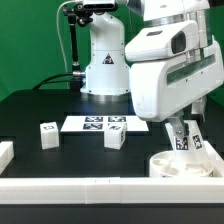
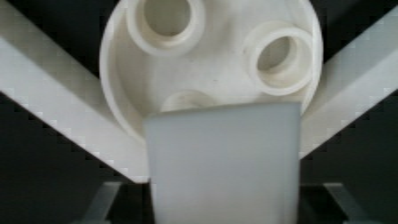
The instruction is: Assemble stool
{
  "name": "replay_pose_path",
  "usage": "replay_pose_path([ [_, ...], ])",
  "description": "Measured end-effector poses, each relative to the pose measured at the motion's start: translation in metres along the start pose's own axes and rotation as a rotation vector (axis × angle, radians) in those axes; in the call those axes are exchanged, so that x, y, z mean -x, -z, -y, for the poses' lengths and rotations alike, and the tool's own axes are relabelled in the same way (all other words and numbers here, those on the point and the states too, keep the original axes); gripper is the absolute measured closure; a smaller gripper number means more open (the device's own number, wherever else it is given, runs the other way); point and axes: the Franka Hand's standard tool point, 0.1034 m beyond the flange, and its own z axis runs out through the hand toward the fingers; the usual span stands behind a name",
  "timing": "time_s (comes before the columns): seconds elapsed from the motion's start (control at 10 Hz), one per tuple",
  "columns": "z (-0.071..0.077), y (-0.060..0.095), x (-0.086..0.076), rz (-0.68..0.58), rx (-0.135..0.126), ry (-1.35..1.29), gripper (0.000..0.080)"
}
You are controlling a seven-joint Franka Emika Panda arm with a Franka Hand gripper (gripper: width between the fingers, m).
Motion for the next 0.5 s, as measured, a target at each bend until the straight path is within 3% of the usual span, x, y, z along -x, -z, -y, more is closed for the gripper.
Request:
replay_pose_path([
  [0.2,0.0048,-0.0011,-0.0033,-0.002,-0.003,-0.241,0.0443],
  [0.5,0.0079,-0.0024,-0.0053,-0.010,-0.029,-0.622,0.0443],
])
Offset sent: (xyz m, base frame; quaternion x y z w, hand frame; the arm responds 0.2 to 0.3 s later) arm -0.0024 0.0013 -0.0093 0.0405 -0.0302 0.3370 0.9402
